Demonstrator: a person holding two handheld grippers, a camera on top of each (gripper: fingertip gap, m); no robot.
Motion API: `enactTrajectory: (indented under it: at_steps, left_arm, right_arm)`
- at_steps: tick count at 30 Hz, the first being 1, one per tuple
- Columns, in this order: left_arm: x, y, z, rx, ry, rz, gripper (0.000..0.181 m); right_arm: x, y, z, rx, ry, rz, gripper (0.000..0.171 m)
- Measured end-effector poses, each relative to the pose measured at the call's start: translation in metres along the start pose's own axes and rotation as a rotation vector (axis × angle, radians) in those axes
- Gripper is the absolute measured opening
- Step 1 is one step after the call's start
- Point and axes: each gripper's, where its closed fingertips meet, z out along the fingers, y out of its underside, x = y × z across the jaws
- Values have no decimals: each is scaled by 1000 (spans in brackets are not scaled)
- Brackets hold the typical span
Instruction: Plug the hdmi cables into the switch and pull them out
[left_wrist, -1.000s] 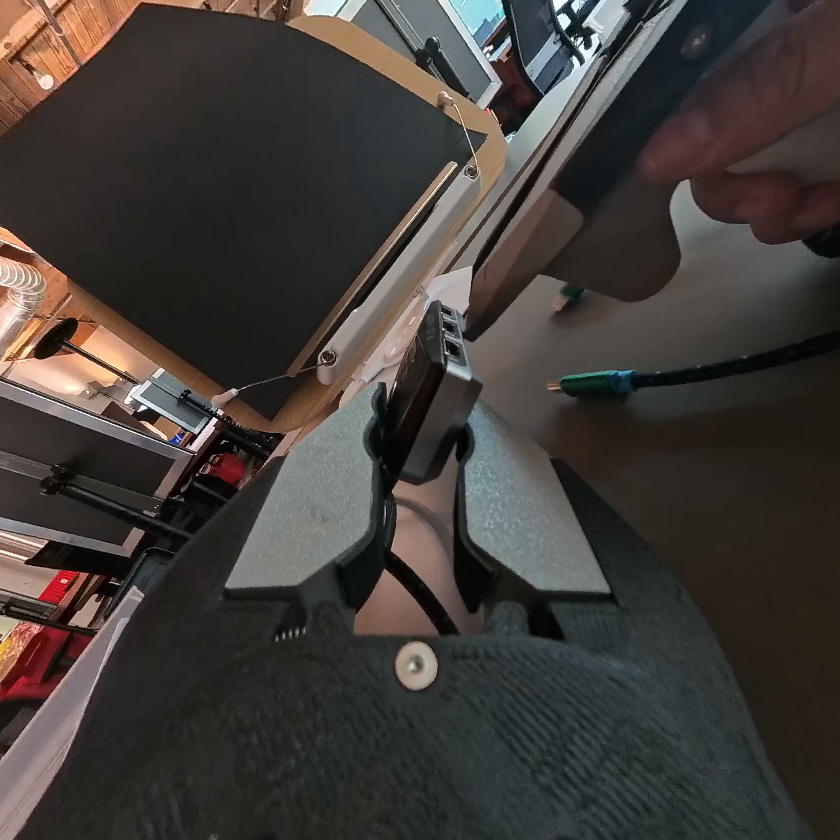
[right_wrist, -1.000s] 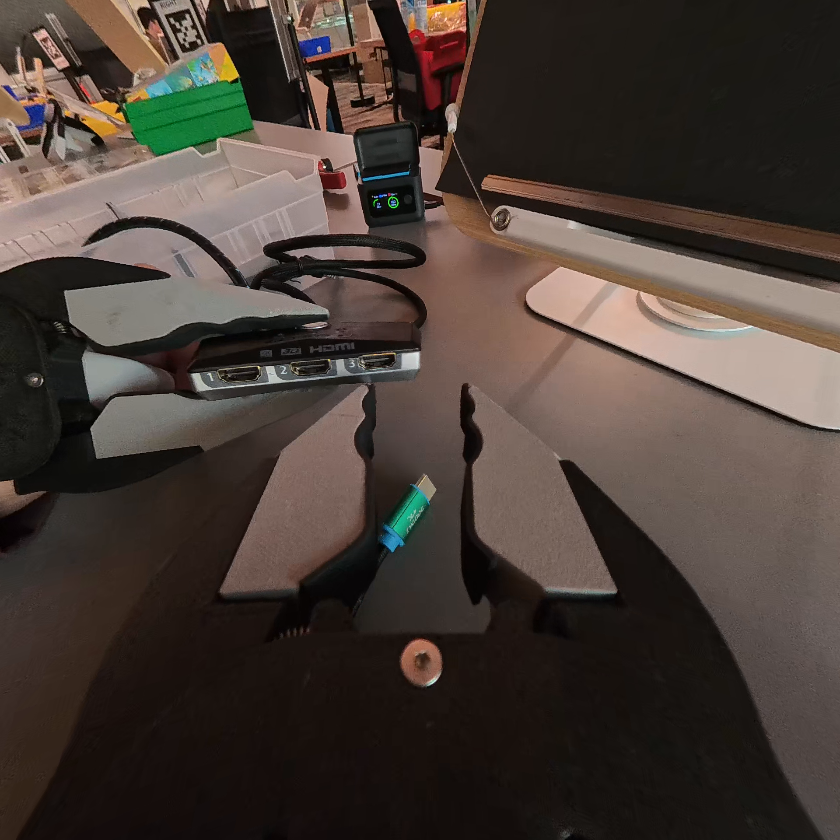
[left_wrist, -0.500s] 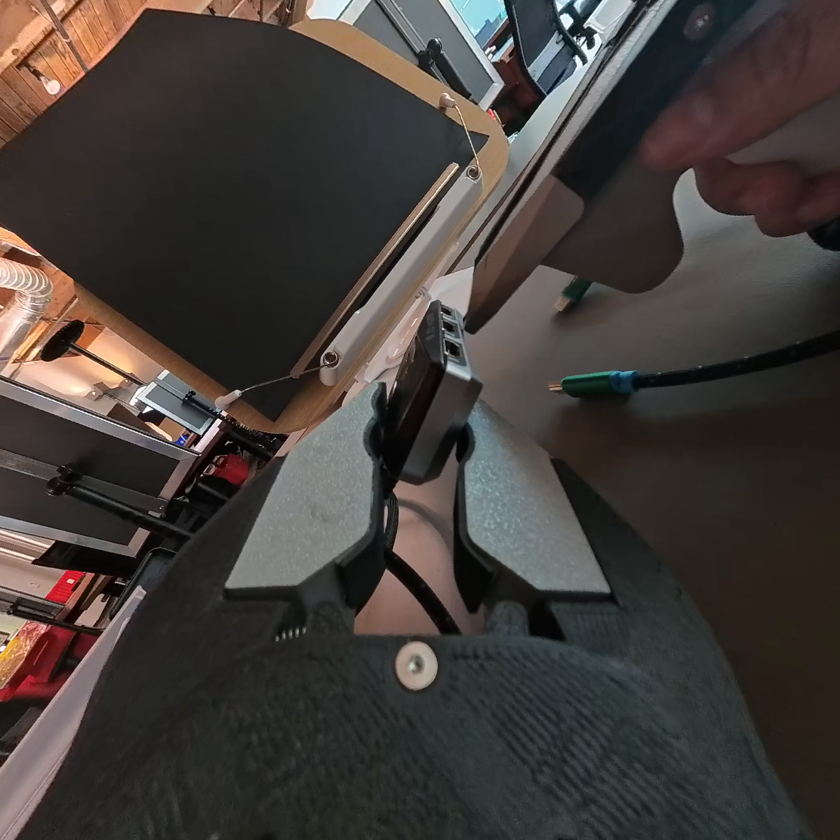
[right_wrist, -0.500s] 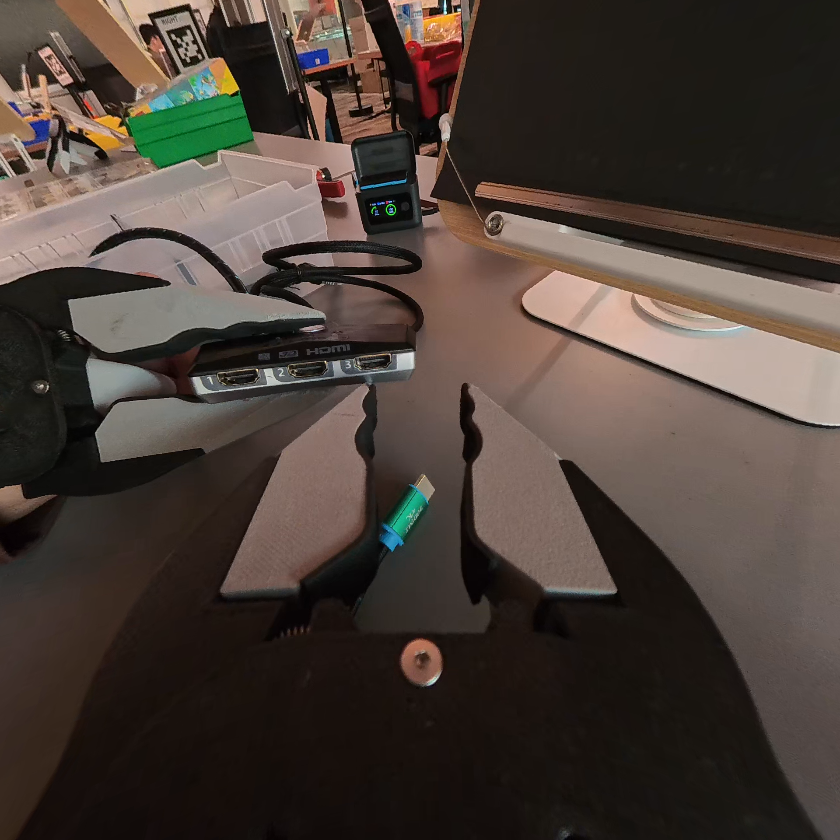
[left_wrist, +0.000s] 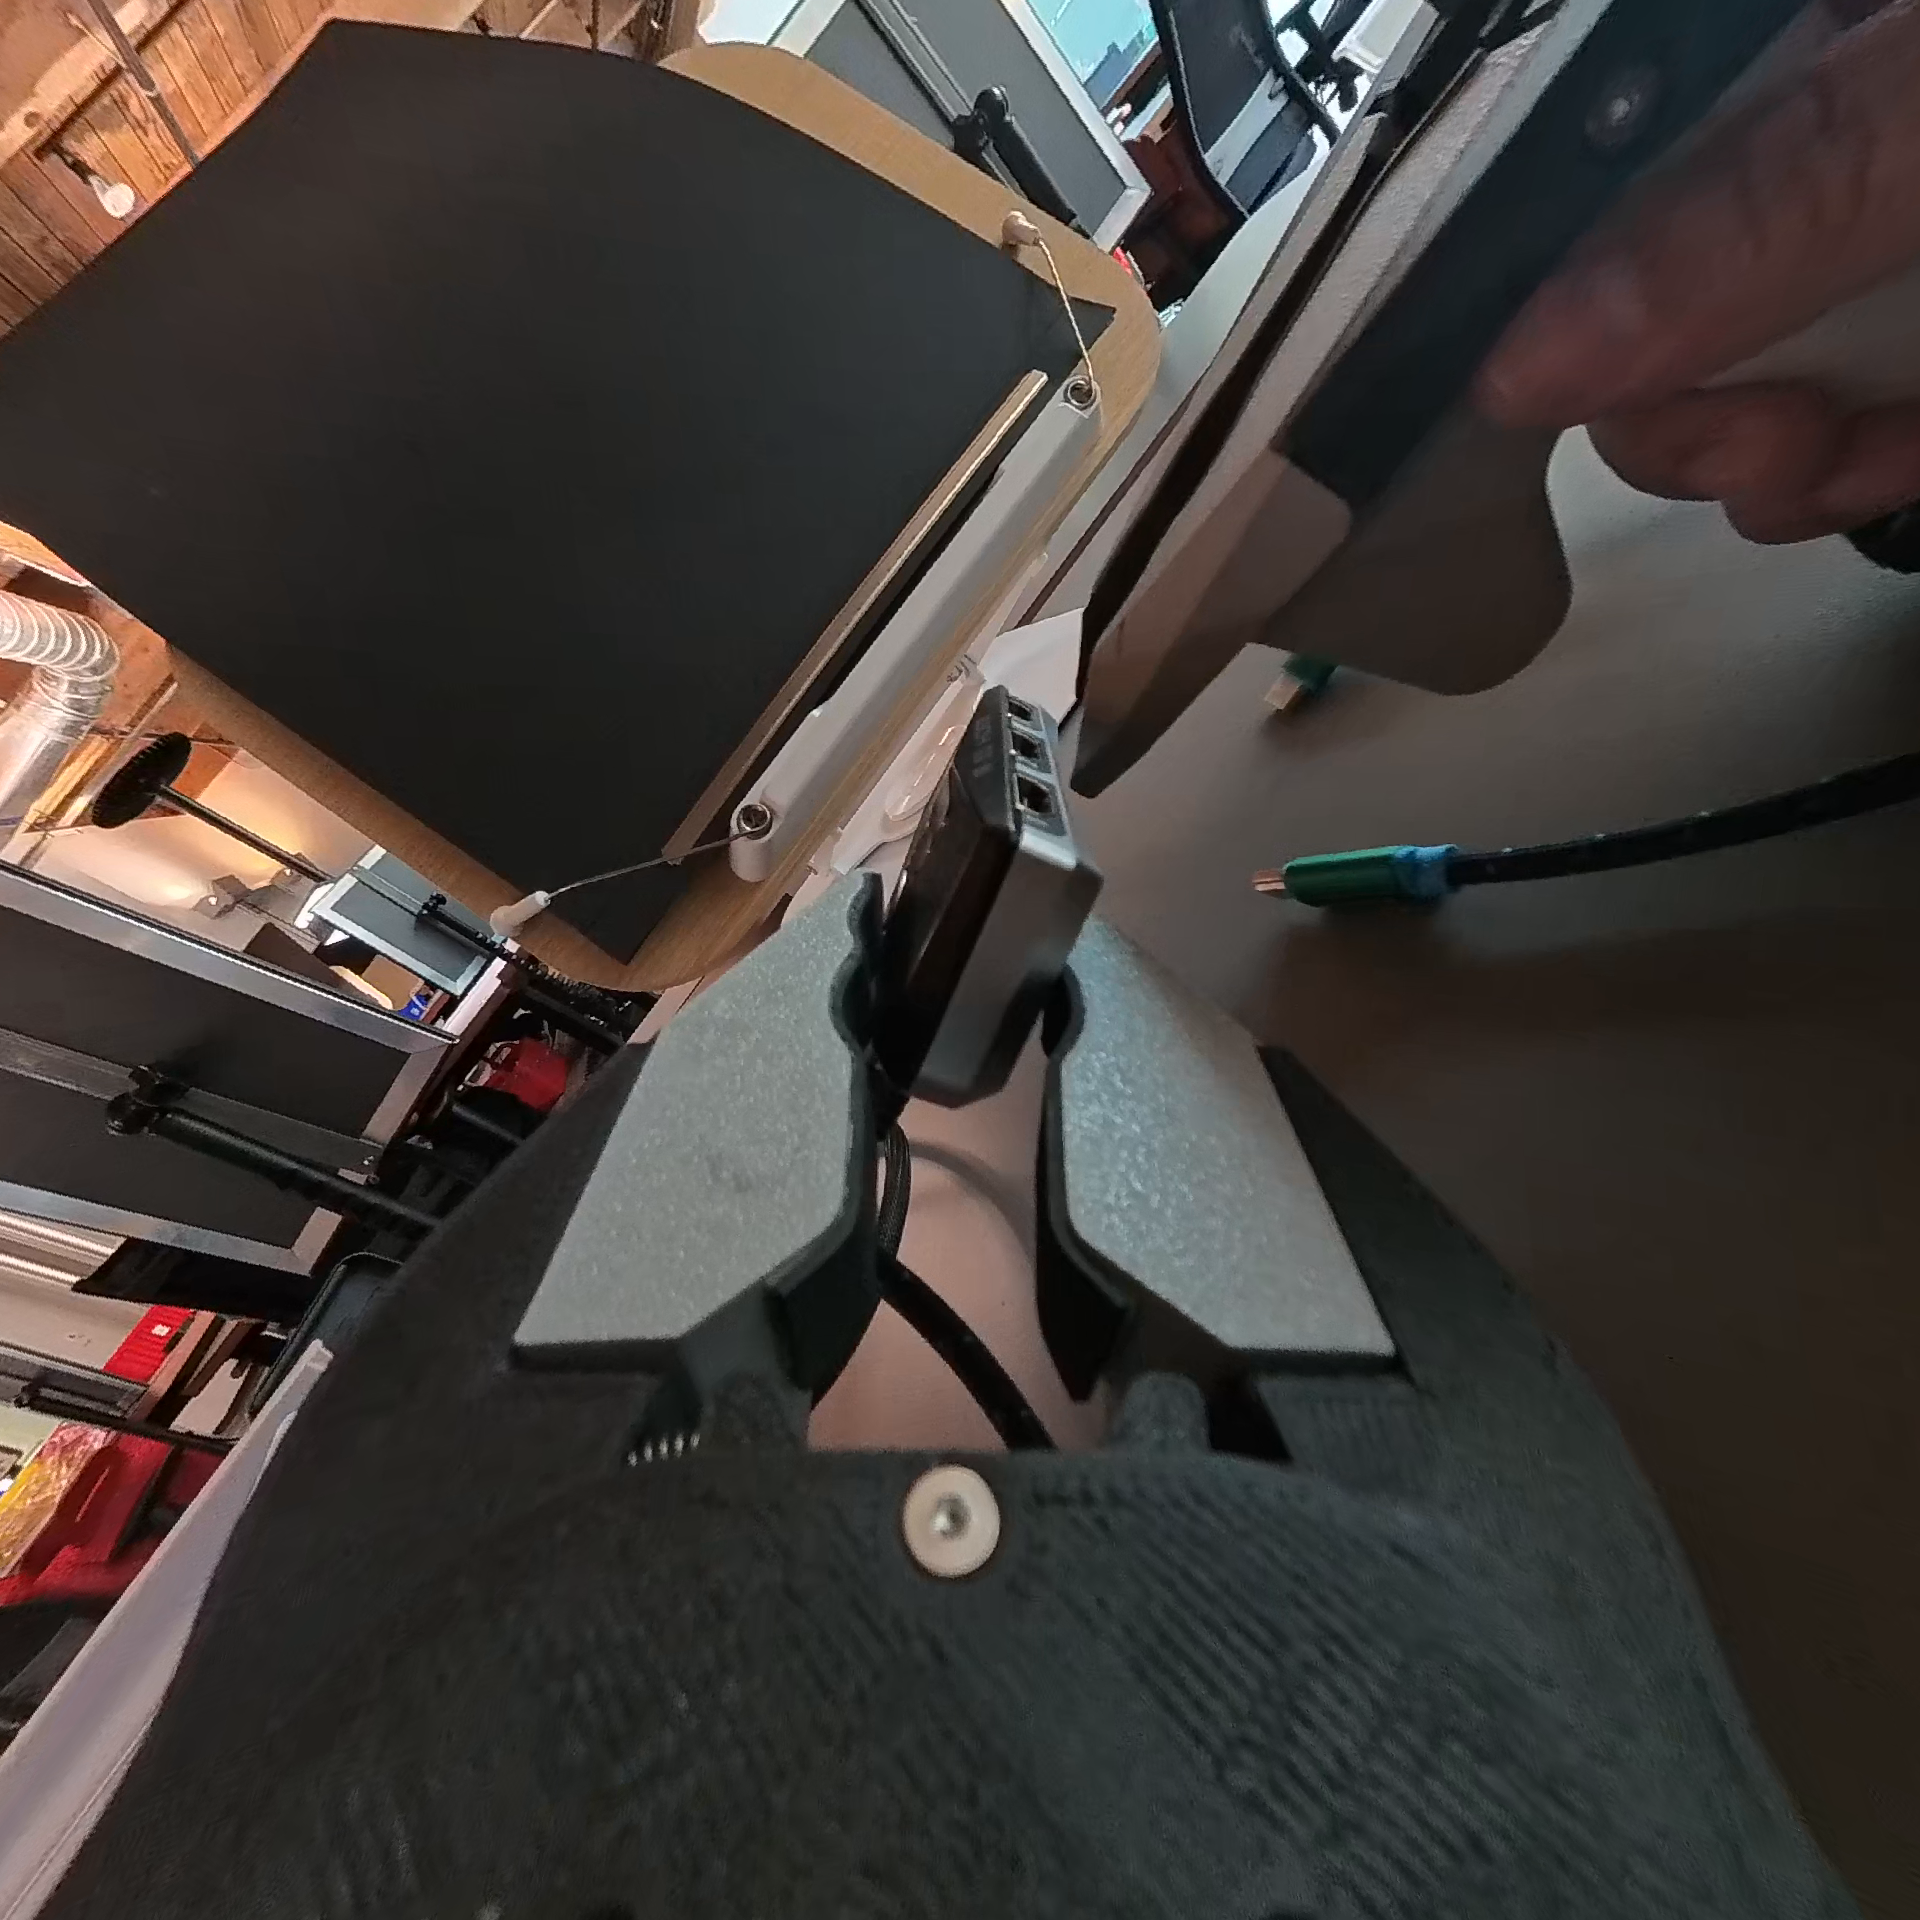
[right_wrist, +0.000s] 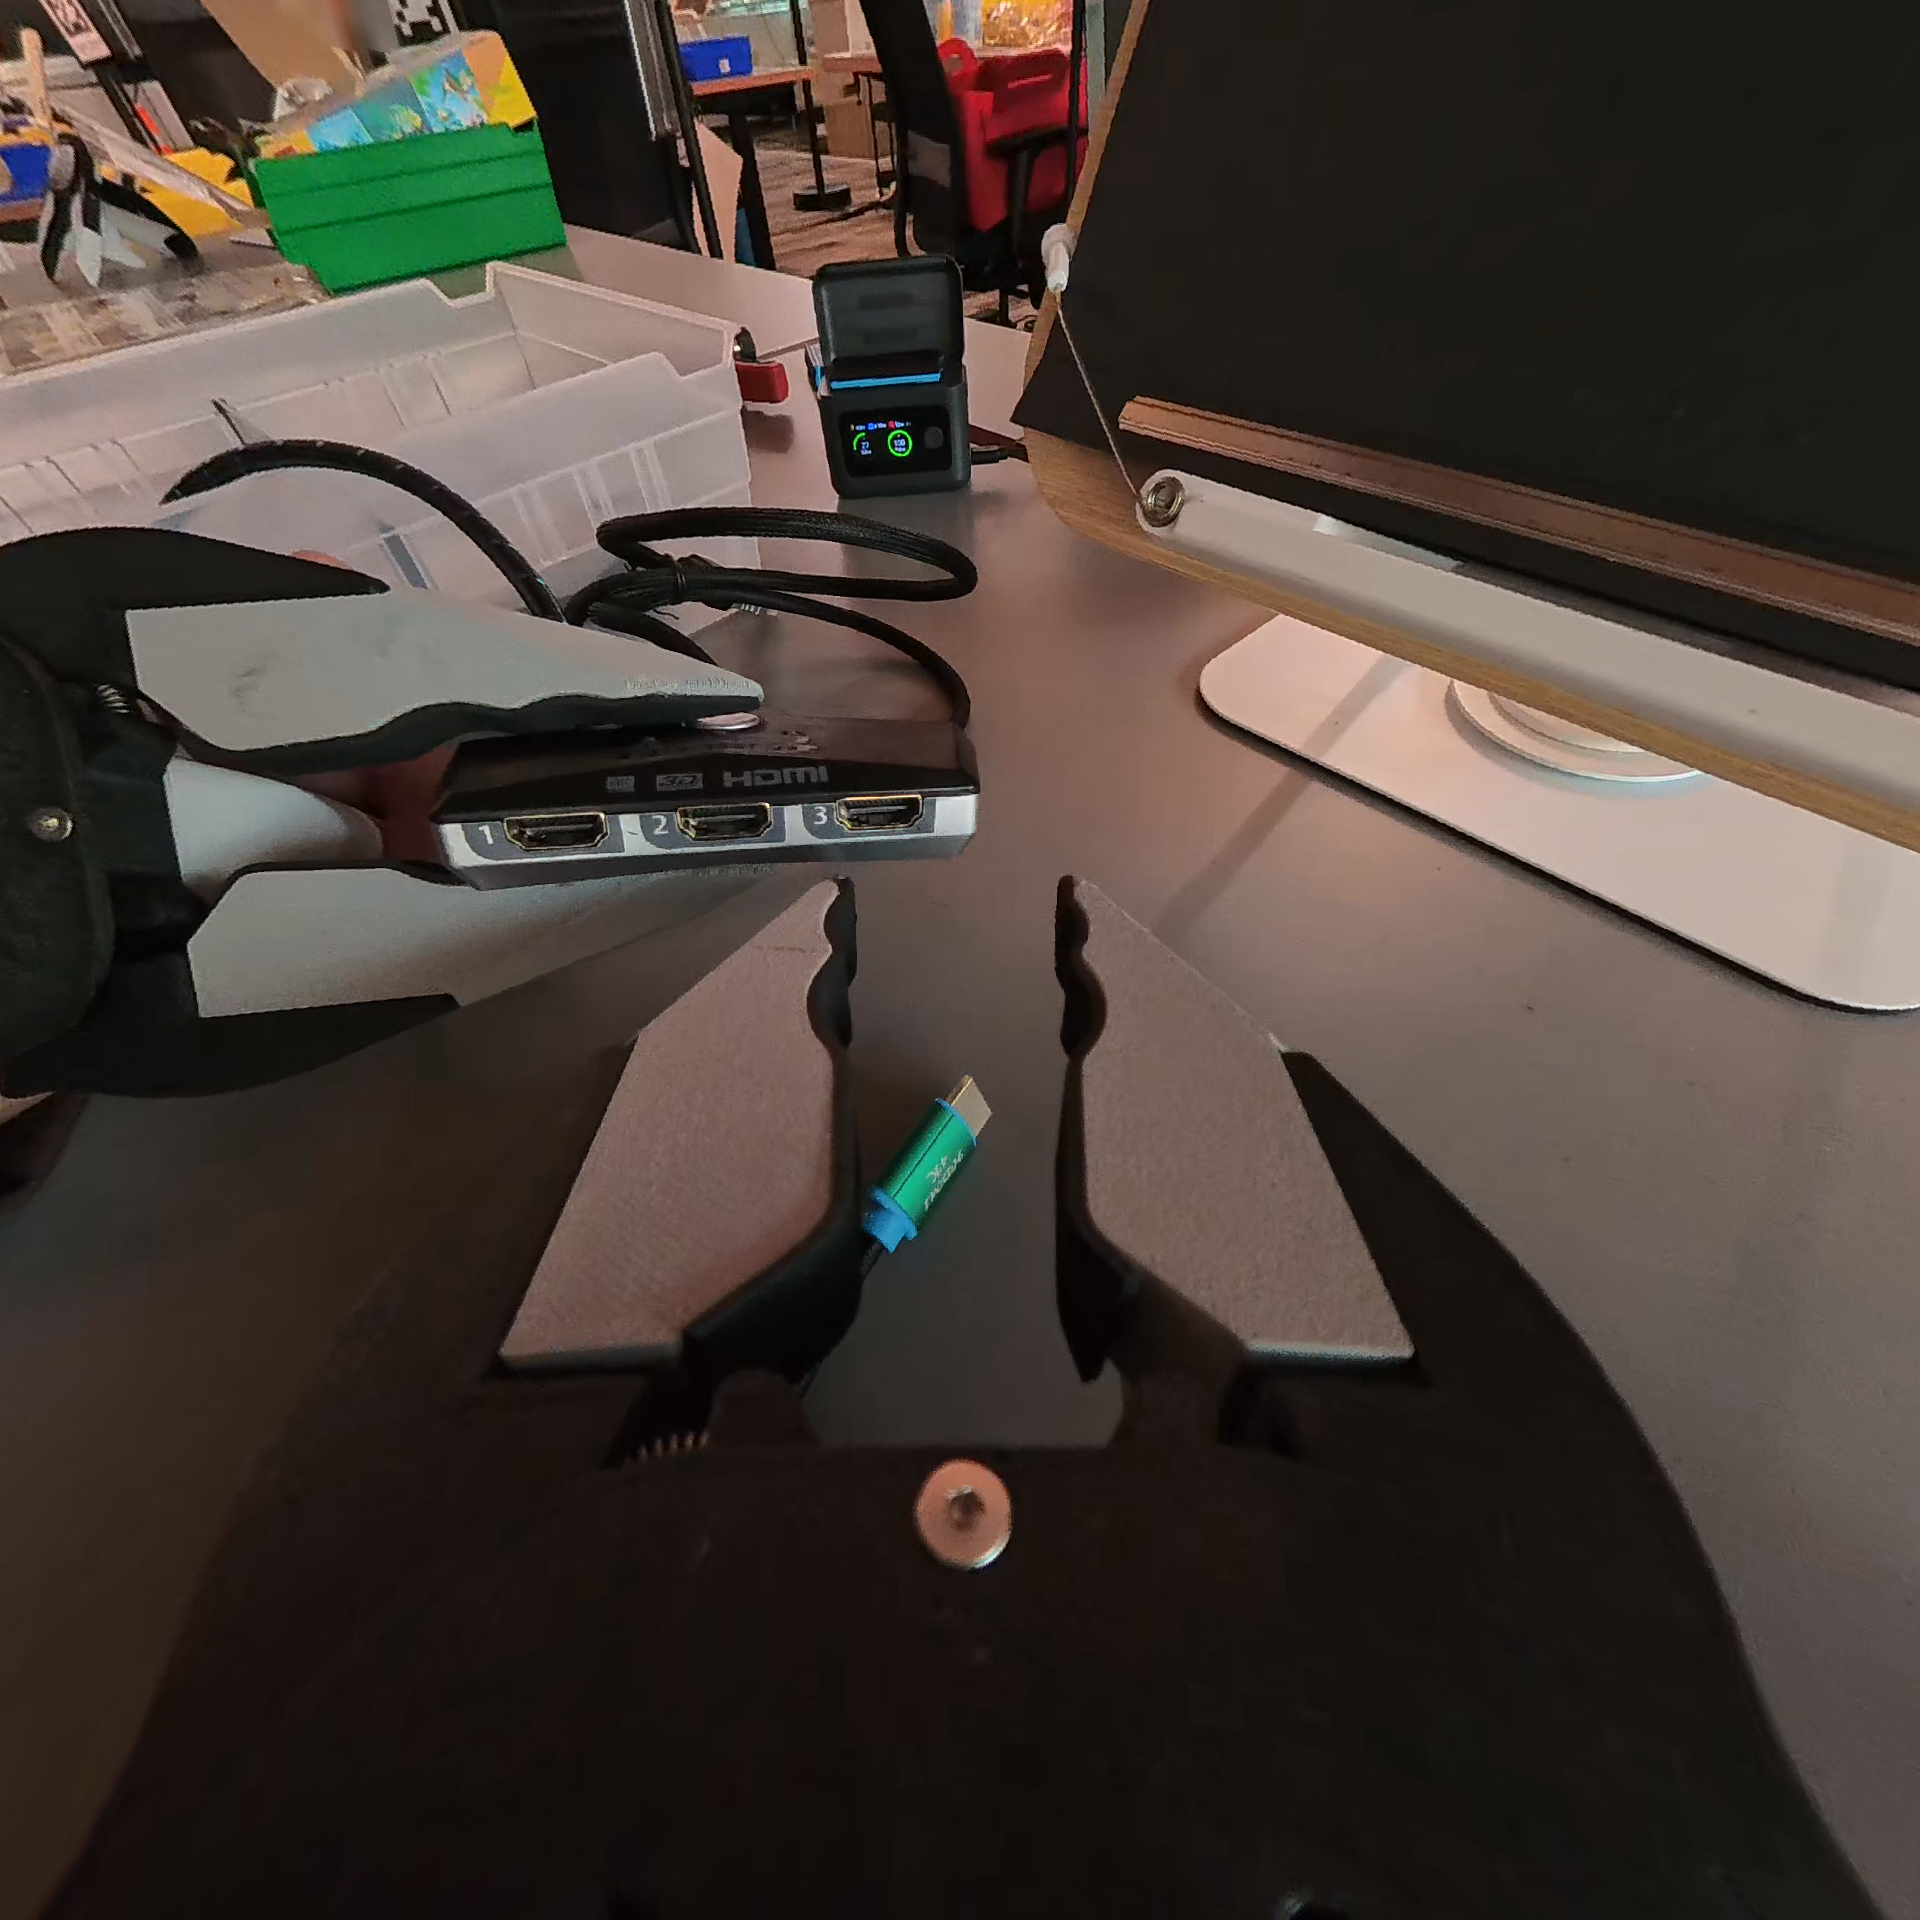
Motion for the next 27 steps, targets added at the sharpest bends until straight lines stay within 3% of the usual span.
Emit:
enactTrajectory:
  at_steps: [13, 18, 27]
  left_arm:
    - [-1, -4, -2, 16, -1, 0, 28]
    - [-7, 1, -2, -12, -21, -7, 28]
    - [-6, 16, 3, -88, -5, -25, 28]
  right_arm:
    - [6, 0, -4, -5, 5, 61, 35]
    - [16, 7, -13, -67, 18, 86, 44]
    - [20, 25, -26, -201, 88, 194, 32]
